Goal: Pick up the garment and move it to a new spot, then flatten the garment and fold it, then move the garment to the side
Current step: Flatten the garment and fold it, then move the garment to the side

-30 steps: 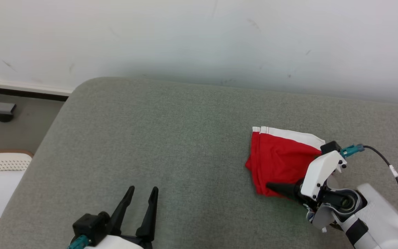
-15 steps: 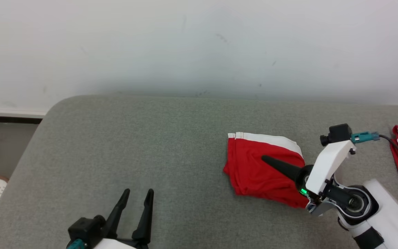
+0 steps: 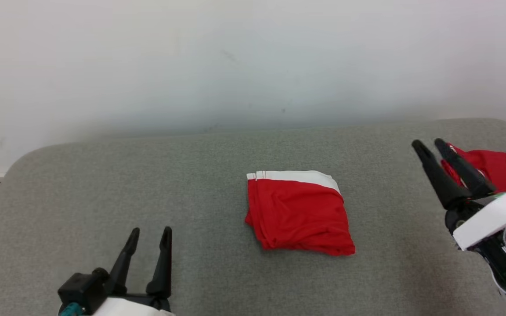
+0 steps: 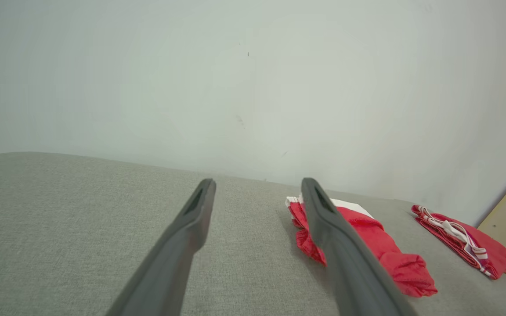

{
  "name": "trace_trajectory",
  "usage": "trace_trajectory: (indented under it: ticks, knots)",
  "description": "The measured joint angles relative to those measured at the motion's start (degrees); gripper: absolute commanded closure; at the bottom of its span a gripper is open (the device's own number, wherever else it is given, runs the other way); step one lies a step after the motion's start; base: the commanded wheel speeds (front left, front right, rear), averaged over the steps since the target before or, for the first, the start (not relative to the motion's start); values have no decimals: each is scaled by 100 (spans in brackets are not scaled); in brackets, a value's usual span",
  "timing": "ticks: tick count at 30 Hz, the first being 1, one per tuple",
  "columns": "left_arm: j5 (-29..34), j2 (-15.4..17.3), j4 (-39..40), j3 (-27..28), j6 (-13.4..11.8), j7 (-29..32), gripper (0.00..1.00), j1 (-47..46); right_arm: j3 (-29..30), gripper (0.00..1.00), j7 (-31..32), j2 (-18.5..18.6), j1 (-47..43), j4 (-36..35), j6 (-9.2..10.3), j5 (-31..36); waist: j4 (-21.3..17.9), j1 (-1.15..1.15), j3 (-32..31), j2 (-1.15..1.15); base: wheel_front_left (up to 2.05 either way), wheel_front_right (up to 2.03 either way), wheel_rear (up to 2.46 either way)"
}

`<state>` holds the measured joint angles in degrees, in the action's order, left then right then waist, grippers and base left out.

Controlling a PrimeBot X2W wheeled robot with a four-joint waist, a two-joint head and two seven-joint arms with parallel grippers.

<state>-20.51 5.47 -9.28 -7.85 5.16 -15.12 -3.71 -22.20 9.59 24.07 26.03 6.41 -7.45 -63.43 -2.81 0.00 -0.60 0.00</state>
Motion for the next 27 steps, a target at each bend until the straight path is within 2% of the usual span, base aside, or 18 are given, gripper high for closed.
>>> trace_trajectory:
  ticks: [4,7,10,16,21,27]
  knots:
    - [143,0,200,198,-35,0,0,17,466,0,-936,51,-309,-91,-1,797,-184,0,18,0,0,0,0]
    - [235,-14,374,371,-113,0,0,21,780,0,-1495,-51,-645,-63,-1,1537,-292,0,37,0,0,0,0]
    - [291,-36,475,539,-119,0,0,40,1034,0,-1906,-328,-972,-29,-1,2138,-363,0,55,0,0,0,0]
    - [439,-93,486,757,-63,0,0,163,1456,0,-2332,-806,-1563,75,-1,3309,-394,0,56,0,0,0,0]
    - [536,-169,413,818,3,0,0,261,1752,0,-2429,-1336,-1990,237,-1,3788,-330,0,56,0,0,0,0]
    - [559,-225,364,813,77,0,0,264,1677,0,-2439,-1551,-1919,673,-1,4079,-253,0,77,0,0,0,0]
